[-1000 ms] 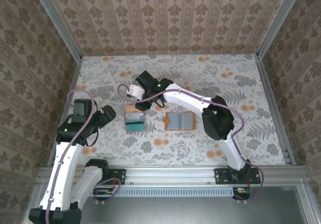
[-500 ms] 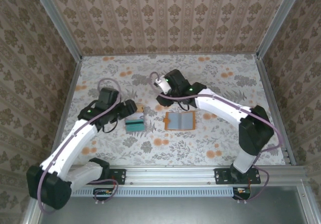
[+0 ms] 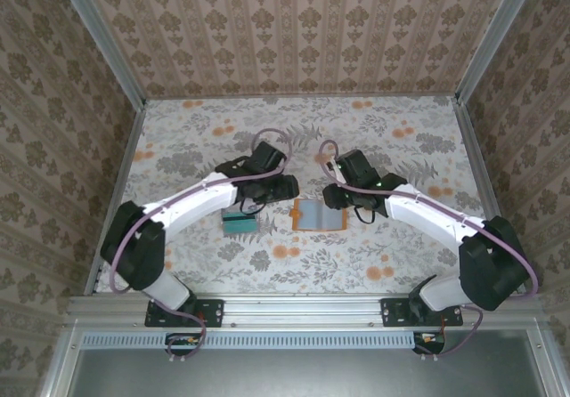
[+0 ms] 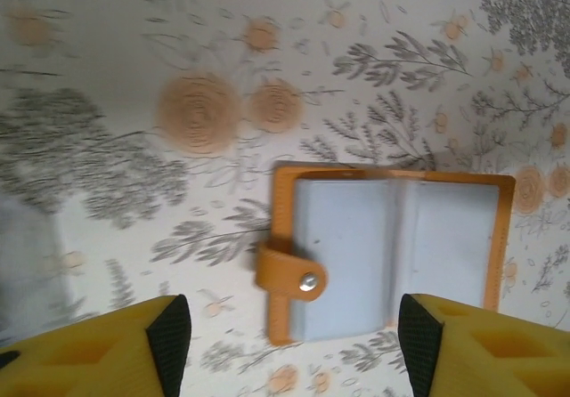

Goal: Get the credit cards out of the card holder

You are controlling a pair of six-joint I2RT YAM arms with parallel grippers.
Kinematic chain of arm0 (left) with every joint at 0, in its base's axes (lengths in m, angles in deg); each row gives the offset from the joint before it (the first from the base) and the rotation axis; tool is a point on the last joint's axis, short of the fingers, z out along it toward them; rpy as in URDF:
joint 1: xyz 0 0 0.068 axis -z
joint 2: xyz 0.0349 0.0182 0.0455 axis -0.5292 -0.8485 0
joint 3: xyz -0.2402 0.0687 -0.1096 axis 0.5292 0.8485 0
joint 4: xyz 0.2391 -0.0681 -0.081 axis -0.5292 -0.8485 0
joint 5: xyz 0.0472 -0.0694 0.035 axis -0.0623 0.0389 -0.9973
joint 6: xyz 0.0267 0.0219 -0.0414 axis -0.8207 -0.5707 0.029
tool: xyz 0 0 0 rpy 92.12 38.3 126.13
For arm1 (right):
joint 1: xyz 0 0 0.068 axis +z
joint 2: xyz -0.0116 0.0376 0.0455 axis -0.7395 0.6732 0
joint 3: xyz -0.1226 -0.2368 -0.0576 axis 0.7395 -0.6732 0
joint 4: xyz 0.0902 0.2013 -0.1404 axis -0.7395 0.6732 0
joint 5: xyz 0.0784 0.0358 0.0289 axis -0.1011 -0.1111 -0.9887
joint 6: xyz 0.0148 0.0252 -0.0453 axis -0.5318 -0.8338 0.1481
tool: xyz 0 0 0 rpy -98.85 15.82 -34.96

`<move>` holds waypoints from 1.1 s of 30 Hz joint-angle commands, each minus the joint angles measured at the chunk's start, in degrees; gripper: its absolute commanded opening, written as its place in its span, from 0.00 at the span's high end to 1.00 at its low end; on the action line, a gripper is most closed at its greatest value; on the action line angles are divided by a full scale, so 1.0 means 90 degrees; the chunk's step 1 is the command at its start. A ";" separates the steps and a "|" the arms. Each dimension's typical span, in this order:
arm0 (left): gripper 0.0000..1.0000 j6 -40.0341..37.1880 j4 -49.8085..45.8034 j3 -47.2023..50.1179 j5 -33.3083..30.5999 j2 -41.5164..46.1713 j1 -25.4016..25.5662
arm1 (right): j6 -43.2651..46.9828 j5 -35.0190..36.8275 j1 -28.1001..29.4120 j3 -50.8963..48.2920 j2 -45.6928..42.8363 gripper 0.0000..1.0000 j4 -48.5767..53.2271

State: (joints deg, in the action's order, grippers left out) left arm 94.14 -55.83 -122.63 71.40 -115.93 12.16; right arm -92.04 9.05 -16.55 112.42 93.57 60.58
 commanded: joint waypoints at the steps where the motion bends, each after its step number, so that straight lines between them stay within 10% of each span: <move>1: 0.40 -0.0086 0.0051 -0.0367 0.0273 -0.0465 0.0189 | -0.0696 -0.0223 -0.0237 -0.0454 -0.0101 0.66 0.0200; 14: 0.65 -0.0370 -0.0110 -0.0862 0.0868 -0.1581 0.0391 | -0.1186 -0.0498 -0.0463 -0.1045 0.0315 0.71 -0.0185; 33: 0.71 -0.0871 -0.0774 -0.1431 0.1188 -0.2312 0.0631 | -0.1468 -0.0382 -0.0510 -0.1194 0.0787 0.87 -0.0466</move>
State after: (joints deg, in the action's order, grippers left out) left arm 87.82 -59.44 -134.32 81.54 -135.95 17.58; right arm -104.28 5.81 -20.84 102.49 99.75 56.82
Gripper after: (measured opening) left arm 0.289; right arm 0.136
